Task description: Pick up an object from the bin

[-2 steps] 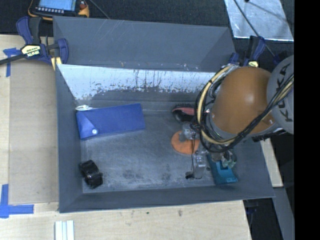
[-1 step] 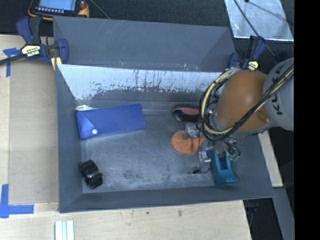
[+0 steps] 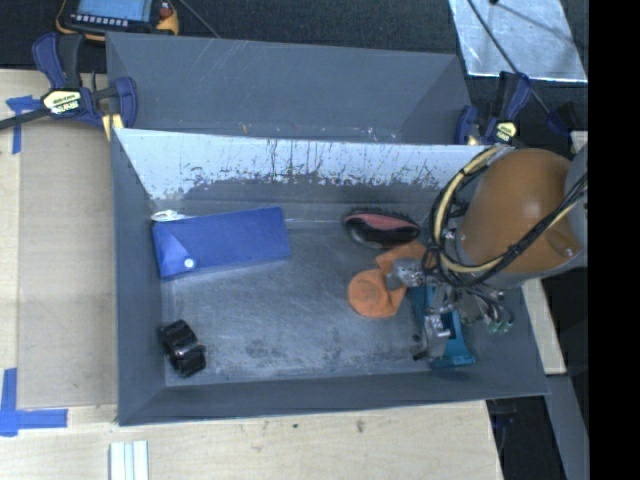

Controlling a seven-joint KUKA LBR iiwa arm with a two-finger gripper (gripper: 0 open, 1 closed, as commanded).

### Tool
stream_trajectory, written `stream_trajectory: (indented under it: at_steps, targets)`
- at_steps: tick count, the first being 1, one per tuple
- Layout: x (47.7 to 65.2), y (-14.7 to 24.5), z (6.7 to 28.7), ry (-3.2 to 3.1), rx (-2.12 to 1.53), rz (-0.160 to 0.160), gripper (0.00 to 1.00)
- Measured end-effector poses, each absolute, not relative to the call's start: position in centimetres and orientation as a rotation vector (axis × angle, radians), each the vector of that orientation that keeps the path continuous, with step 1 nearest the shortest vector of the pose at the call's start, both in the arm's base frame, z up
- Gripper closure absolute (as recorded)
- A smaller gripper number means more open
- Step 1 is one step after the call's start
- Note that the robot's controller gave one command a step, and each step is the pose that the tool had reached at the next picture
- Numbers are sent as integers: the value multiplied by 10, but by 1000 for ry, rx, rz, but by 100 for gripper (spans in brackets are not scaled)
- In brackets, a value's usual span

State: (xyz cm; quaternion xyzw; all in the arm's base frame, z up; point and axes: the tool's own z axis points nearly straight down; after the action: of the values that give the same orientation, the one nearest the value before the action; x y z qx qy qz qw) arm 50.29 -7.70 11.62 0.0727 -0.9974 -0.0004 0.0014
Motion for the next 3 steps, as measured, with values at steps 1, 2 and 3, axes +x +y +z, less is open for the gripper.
stream_trajectory:
  at_steps: [1,2,3]
  targets:
    - [565,-111,124,-3130,311,2,0]
    - [572,-124,95,-3062,748,6,0]
    - [610,-143,74,-3107,325,-21,100]
